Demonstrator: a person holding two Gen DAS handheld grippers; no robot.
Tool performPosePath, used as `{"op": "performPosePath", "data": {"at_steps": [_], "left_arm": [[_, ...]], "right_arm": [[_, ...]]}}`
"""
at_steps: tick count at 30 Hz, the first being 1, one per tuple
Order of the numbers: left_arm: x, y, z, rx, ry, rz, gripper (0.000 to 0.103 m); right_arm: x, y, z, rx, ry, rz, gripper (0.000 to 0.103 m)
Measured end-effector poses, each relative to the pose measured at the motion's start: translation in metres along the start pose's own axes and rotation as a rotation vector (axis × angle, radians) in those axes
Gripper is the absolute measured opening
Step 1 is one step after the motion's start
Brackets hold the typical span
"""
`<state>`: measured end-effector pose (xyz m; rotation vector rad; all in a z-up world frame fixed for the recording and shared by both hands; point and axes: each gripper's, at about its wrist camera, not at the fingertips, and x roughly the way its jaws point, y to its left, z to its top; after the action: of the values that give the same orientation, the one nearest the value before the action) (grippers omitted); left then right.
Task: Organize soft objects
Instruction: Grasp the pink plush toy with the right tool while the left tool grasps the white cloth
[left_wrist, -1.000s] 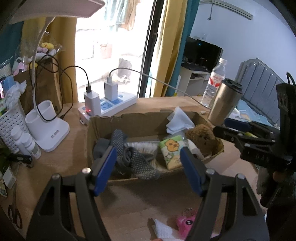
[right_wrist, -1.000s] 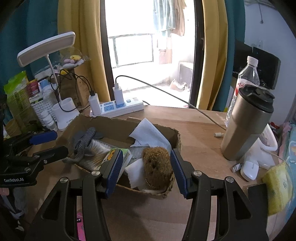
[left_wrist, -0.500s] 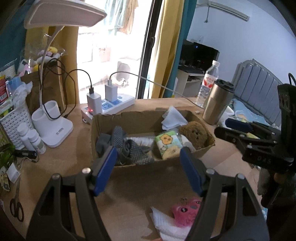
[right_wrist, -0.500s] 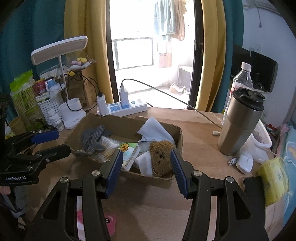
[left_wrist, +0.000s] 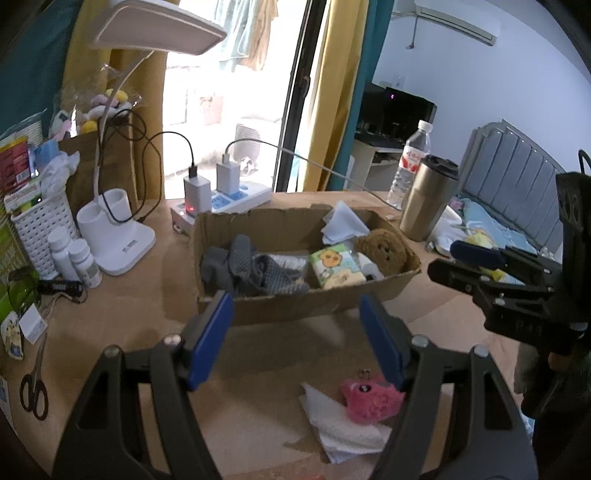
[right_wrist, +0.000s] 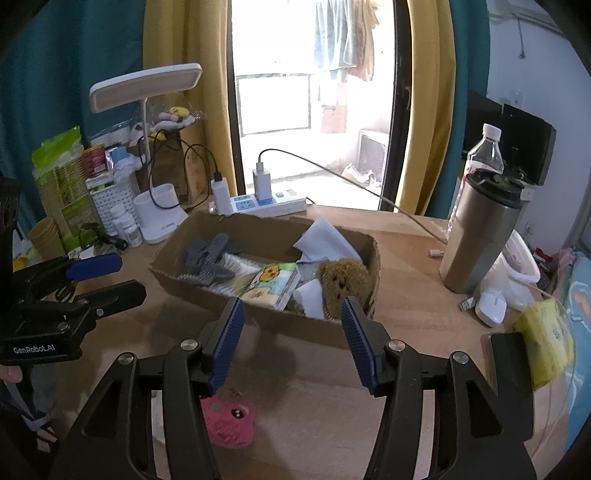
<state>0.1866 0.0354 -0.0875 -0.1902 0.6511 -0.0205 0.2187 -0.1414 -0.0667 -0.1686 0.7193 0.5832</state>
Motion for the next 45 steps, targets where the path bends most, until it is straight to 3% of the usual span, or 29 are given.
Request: {"op": "performPosePath", "data": {"at_steps": [22, 26, 42, 43, 45], "left_arm": [[-0.009, 0.009, -0.05, -0.024, 0.06, 0.0, 0.073], [-0.008, 0.013, -0.057, -0.033, 0.076, 0.003, 0.073], [0.003, 0.014, -0.076, -0.036, 0.142, 0.004, 0.074], [0.005, 0.011, -0.077, -0.027, 0.147, 0.008, 0.074], [0.007, 0.009, -0.078, -0.022, 0.156, 0.005, 0.074]], "right_arm": [[0.017, 0.037, -0.053, 0.004, 0.109, 0.054, 0.067], [0.027, 0.046, -0.06, 0.0, 0.146, 0.089, 0.077], [0.054, 0.051, -0.086, 0.017, 0.239, 0.136, 0.077], [0.055, 0.05, -0.087, 0.02, 0.241, 0.143, 0.076], [0.053, 0.049, -0.086, 0.027, 0.232, 0.153, 0.058]]}}
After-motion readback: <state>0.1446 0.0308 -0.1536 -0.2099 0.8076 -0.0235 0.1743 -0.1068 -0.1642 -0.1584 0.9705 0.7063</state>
